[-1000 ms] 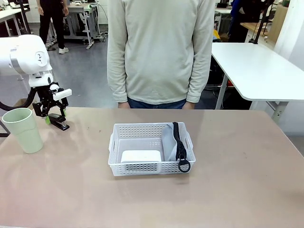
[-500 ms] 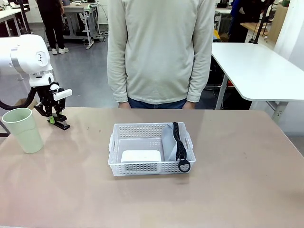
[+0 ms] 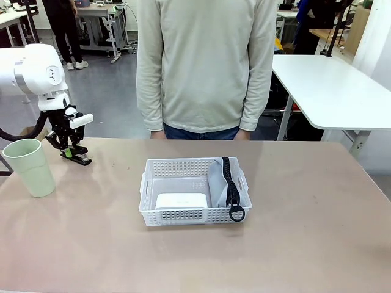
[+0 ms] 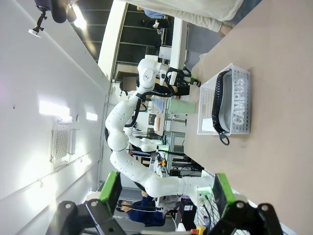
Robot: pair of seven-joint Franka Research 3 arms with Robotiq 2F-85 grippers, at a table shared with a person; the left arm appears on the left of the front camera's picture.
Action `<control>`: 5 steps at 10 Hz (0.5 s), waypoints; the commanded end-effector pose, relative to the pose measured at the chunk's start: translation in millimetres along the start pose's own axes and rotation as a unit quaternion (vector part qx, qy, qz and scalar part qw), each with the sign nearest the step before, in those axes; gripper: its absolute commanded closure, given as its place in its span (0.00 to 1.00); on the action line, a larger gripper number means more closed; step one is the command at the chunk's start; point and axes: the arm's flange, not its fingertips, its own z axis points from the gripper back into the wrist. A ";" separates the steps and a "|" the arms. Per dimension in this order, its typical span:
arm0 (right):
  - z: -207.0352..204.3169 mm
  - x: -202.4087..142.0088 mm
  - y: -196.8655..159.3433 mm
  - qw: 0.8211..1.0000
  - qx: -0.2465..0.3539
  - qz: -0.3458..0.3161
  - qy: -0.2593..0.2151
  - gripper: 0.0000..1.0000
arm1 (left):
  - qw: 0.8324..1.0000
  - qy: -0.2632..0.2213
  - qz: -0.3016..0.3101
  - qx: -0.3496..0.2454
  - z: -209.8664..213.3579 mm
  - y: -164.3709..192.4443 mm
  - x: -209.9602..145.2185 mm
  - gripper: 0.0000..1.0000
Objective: Efficiently arrange items inside the basket to fit them all.
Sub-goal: Pick up the Stapler and place it inside the Organizing basket.
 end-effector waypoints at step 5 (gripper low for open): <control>-1.2 -0.2 5.7 1.000 0.010 -0.006 -0.006 0.00 | 0.964 -0.151 0.151 0.162 154.9 -77.5 13.1 1.00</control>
